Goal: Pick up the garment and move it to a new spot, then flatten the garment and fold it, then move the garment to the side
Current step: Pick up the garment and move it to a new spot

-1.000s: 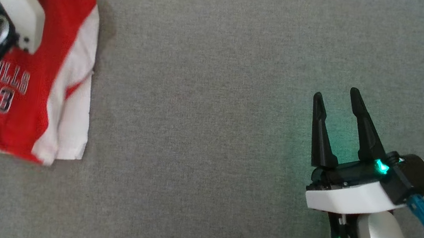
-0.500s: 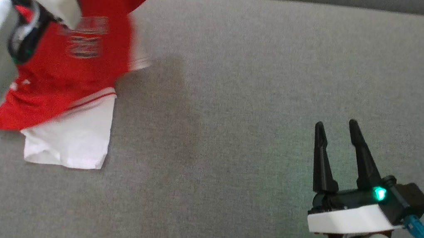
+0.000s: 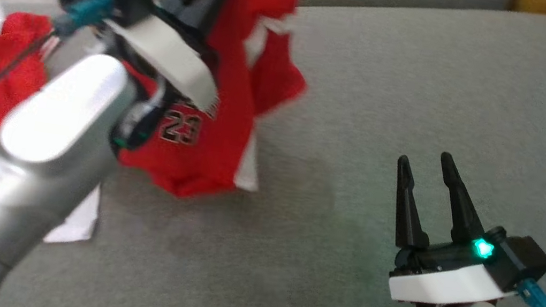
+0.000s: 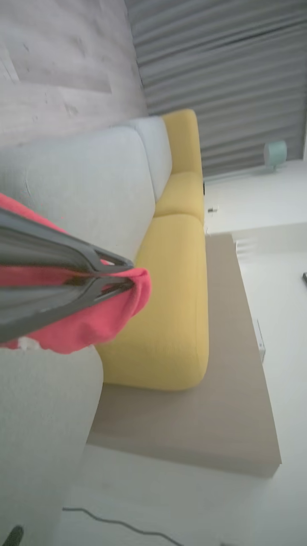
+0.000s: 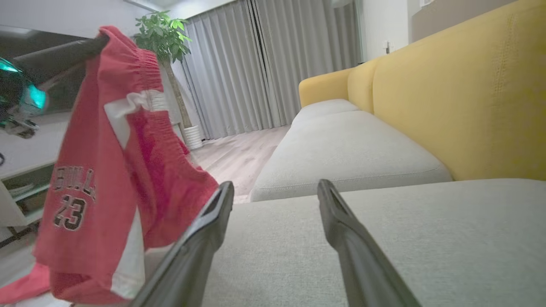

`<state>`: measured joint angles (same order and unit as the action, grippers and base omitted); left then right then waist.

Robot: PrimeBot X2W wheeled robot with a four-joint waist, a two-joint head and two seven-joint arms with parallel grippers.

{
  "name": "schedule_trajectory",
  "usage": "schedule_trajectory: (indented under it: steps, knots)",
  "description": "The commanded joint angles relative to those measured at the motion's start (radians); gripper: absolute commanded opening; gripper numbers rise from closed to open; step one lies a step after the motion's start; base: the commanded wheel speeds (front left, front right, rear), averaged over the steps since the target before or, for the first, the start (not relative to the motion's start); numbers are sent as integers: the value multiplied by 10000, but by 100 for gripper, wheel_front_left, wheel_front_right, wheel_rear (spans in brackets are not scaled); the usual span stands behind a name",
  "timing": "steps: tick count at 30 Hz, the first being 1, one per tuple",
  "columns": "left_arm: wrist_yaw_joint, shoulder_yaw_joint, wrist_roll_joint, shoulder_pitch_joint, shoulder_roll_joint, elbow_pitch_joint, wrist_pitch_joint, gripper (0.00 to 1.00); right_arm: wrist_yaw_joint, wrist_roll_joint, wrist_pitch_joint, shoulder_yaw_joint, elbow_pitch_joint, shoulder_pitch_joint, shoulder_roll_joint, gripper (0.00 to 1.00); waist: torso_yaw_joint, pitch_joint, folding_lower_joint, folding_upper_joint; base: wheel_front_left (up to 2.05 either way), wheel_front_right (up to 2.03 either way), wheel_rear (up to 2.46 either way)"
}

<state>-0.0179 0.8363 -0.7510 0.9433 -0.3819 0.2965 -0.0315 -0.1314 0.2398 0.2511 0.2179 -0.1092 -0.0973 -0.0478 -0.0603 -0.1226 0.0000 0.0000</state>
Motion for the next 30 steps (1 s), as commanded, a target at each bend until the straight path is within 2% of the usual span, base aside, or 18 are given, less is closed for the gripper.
schedule_trajectory:
  steps: [1,8,11,13,14,15,19,23,30]
  knots:
    - [-127,-311,-21,447,-15,-423,69,0,7,131,107,284,448,-523,-24,100,-773,-253,0,0,0,0,0]
    - [-369,-233,-123,877,1283,-584,-237,0,7,575,107,384,788,-874,-24,100,-2237,-668,0,0,0,0,0]
    - [-437,-483,-305,1060,1804,-418,-689,0,7,698,107,249,896,-957,-24,100,-2550,-816,0,0,0,0,0]
    - [-411,-558,-397,1049,1947,-328,-857,0,7,724,107,187,920,-962,-24,100,-2584,-843,0,0,0,0,0]
    - [-410,-615,-477,999,2035,-174,-967,35,7,739,107,144,941,-962,-24,100,-2594,-869,0,0,0,0,0]
    - [-431,-598,-474,945,2041,46,-996,100,7,743,107,103,959,-963,-24,100,-2580,-900,0,0,0,0,0]
    - [-429,-515,-355,496,1704,1084,-1251,100,7,716,107,-124,1006,-959,-24,100,-2287,-955,0,0,0,0,0]
    - [-424,-609,-315,-165,1171,1923,-1683,100,7,632,107,-360,985,-889,-24,100,-1716,-915,0,0,0,0,0]
    - [-438,-954,8,-1766,268,1873,-2251,100,7,145,107,-915,766,-616,-24,100,-448,-570,0,0,0,0,0]
